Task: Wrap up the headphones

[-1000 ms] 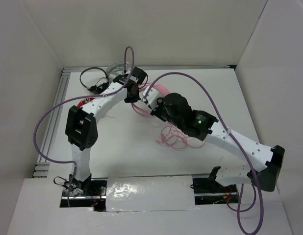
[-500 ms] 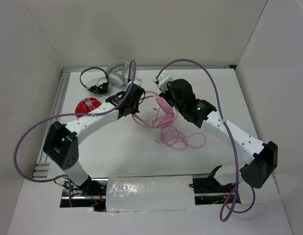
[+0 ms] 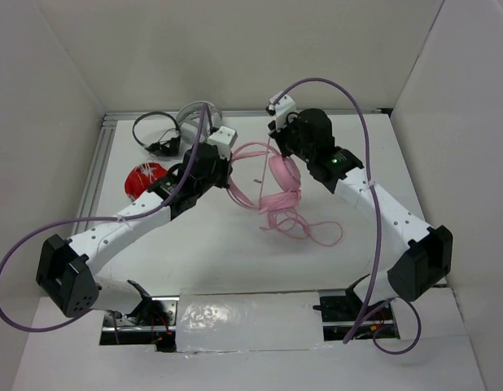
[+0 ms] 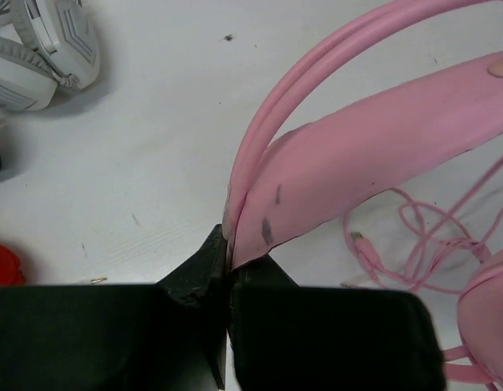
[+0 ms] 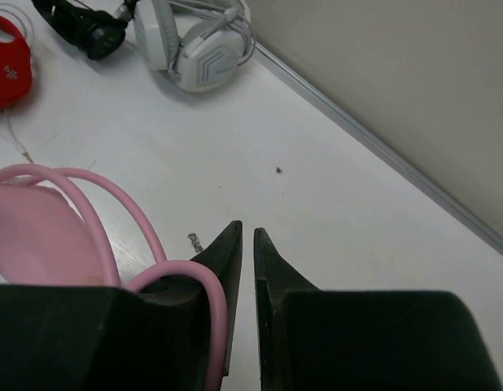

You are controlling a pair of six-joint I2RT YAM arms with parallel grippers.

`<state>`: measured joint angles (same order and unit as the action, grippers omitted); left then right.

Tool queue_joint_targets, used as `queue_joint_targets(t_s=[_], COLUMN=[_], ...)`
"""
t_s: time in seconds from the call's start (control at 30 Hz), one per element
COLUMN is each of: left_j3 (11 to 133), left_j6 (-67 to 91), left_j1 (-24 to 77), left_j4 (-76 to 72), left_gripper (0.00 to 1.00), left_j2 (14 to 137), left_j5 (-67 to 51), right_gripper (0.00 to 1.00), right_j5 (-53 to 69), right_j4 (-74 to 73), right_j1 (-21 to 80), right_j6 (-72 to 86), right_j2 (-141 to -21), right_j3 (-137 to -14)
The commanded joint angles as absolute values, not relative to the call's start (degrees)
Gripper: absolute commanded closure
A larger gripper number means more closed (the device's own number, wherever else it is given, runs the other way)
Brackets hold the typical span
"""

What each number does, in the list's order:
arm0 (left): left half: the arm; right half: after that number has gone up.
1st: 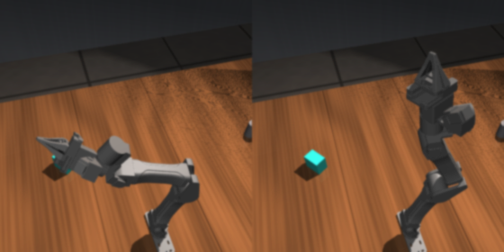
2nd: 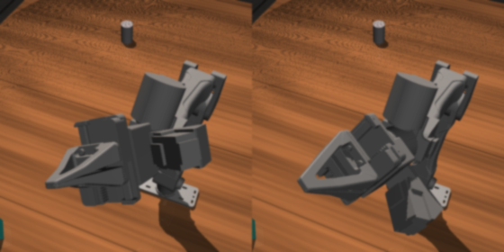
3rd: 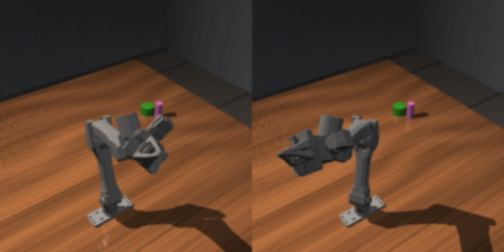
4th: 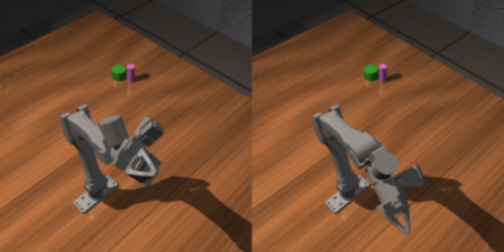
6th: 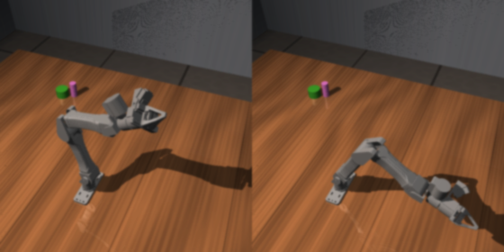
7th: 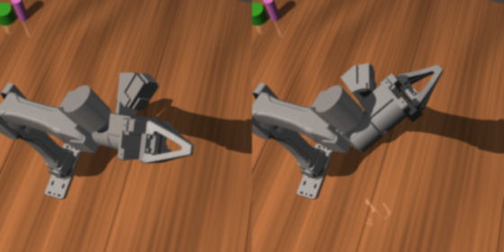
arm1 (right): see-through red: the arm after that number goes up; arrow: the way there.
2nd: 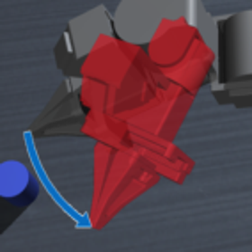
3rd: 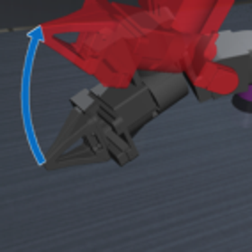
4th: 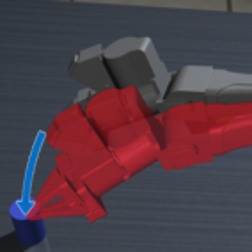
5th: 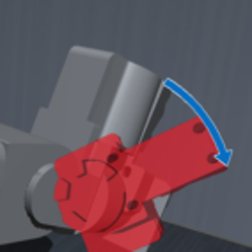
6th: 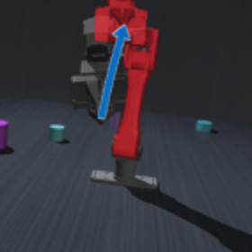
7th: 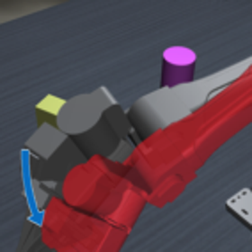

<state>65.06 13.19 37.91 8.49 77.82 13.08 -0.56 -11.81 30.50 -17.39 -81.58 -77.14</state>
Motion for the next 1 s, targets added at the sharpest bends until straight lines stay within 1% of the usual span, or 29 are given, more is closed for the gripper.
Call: queue_joint_targets(t_s=[0.0,0.13,0.2,0.27,0.37,0.4,0.43,0.47,0.5,0.53,0.63,0.7,0.83,0.97], left_j3=[66.1,65.9,66.6,67.0,67.5,68.5,69.2,70.1,71.6,72.1,73.9,75.1,75.9,75.7], left_j6=[8.0,8.4,8.6,8.6,8.7,8.7,8.9,8.7,8.4,7.7,6.9,7.3,7.6,7.9], left_j1=[40.4,41.0,41.0,41.1,41.0,41.0,41.0,41.0,41.0,41.0,41.0,41.0,41.0,40.5], left_j4=[9.8,9.3,10.0,10.4,9.6,9.5,9.5,9.7,9.8,9.5,9.7,10.5,11.2,11.9], left_gripper=[1.00,1.00,1.00,1.00,1.00,1.00,1.00,1.00,1.00,1.00,1.00,1.00,1.00,1.00], left_j2=[79.0,78.6,77.6,76.2,72.0,70.2,69.2,68.3,66.7,66.1,64.3,63.9,64.3,64.8], left_j5=[6.8,4.7,5.6,5.4,2.6,1.7,1.1,0.6,-1.4,-3.0,-6.3,-5.8,-0.9,-0.3], right_gripper=[0.75,0.75,0.76,0.75,0.74,0.74,0.72,0.72,0.68,0.66,0.67,0.68,0.68,0.67], right_j5=[-0.3,0.3,-2.2,-2.0,7.4,13.3,16.1,19.0,23.8,26.3,35.7,40.7,43.8,44.7], right_j4=[-1.9,-5.2,-3.4,-0.6,2.1,3.5,4.7,5.7,6.6,6.1,2.1,1.8,0.4,-2.9], right_j1=[29.1,28.2,27.3,25.9,21.2,20.1,19.3,18.0,17.8,17.7,17.6,17.6,17.6,17.6], right_j6=[-16.4,-15.7,-14.1,-12.1,-6.1,-3.5,-2.5,-2.1,-2.1,-2.5,-4.7,-5.4,-7.4,-10.2], right_j2=[-82.0,-85.5,-86.5,-86.2,-86.2,-86.0,-86.0,-86.0,-86.0,-86.3,-86.7,-86.0,-81.9,-76.4], right_j3=[-83.9,-87.4,-85.3,-82.9,-79.8,-78.2,-77.1,-76.2,-75.2,-75.3,-77.1,-76.4,-75.3,-73.2])
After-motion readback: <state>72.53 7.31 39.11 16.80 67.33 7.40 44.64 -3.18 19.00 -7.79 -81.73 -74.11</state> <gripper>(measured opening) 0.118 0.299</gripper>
